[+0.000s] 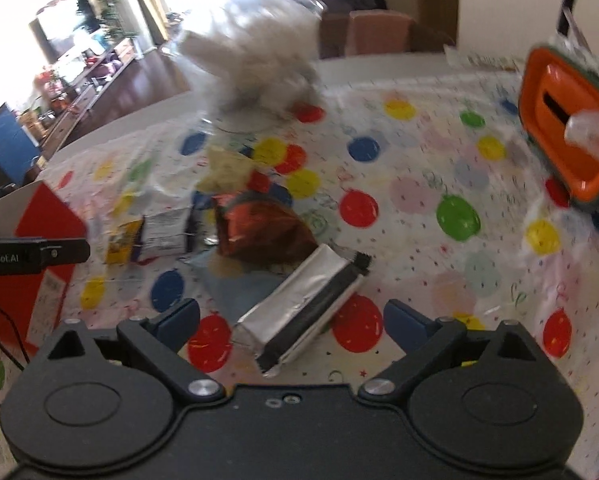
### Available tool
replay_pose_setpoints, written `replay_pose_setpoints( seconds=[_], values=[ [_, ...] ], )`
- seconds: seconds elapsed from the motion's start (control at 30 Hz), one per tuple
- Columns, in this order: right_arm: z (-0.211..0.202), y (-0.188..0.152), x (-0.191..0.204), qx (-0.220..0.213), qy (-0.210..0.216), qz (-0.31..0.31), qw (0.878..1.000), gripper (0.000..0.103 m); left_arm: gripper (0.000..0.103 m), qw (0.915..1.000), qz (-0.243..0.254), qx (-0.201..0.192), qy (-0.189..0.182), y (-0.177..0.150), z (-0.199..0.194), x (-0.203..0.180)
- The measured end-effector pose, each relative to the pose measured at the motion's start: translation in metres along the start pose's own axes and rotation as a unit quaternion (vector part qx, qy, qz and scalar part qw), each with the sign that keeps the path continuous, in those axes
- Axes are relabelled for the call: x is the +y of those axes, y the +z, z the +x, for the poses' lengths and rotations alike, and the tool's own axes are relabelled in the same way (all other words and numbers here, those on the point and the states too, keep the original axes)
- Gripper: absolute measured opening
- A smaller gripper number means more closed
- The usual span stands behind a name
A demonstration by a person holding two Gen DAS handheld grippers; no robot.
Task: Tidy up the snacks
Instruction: 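Move both tools back over the remaining snacks on the table, then grasp the yellow packet with the left tool while the right tool grasps the silver wrapper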
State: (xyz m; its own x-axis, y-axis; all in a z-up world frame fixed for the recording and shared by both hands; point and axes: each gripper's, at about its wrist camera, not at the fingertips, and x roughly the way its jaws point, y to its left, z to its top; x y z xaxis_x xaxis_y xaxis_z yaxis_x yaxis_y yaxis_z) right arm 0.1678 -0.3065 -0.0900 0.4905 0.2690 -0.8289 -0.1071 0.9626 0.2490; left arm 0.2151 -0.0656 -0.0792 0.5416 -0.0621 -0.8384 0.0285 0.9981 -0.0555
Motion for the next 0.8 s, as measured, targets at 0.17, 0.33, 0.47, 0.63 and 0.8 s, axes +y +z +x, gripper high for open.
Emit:
replay_pose_setpoints(
  seconds=[0.17, 0.33, 0.47, 0.63, 0.8],
  values=[
    [0.020, 0.005, -0.011, 0.021, -0.001, 0.030, 0.999, 0.091, 0.087, 0.9995, -0.013, 0.024, 0.017, 0.012, 0.031, 0.003],
    [0.036, 0.009, -0.017, 0.039, 0.004, 0.060, 0.997, 0.086, 0.087, 0.9968, -0.043, 0.056, 0.037, 0.022, 0.060, 0.014],
    [0.045, 0.012, -0.017, 0.049, 0.001, 0.065, 0.997, 0.083, 0.087, 0.9930, -0.078, 0.081, 0.037, 0.029, 0.078, 0.026],
    [0.056, 0.015, -0.021, 0.061, 0.002, 0.085, 0.995, 0.078, 0.086, 0.9899, -0.096, 0.097, 0.037, 0.033, 0.094, 0.034],
    [0.065, 0.016, -0.021, 0.069, 0.002, 0.095, 0.993, 0.072, 0.085, 0.9884, -0.107, 0.103, 0.034, 0.035, 0.103, 0.041]
  ],
)
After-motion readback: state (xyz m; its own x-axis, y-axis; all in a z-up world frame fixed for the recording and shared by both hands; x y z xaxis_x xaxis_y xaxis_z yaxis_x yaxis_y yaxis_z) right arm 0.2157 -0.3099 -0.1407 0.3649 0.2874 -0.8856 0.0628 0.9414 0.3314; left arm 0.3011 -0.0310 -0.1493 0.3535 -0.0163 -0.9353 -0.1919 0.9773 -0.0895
